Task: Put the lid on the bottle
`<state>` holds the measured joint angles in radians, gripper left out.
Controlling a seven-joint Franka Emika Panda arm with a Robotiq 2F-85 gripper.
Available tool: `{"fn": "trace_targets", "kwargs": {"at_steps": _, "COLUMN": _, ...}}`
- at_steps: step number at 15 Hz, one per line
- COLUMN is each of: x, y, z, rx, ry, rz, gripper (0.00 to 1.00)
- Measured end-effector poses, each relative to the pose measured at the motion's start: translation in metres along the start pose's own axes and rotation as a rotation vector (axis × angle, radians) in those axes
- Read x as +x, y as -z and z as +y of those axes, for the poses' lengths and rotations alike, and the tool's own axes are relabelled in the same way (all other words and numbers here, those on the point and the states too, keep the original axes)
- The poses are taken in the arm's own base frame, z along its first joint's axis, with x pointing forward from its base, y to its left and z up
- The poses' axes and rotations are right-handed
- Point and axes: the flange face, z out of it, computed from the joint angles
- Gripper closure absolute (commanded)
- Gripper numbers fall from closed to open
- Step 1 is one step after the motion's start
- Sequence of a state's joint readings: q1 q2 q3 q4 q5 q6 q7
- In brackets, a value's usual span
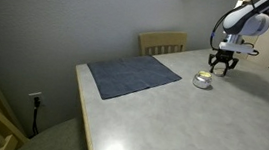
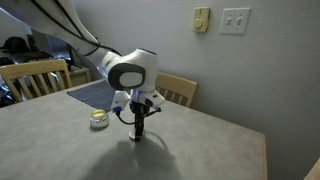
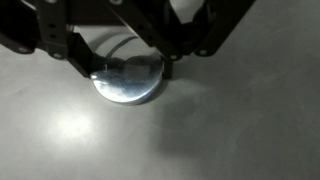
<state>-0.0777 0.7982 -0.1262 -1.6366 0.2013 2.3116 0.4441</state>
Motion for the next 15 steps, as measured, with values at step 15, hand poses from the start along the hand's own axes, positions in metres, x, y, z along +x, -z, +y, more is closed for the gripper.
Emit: {"fn": "trace_targets", "kwargs": {"at_steps": 15, "x": -0.083, "y": 0.031, "z": -0.121, "rx": -0.340, "ry": 0.219, "rz": 0.167, "gripper": 0.56}}
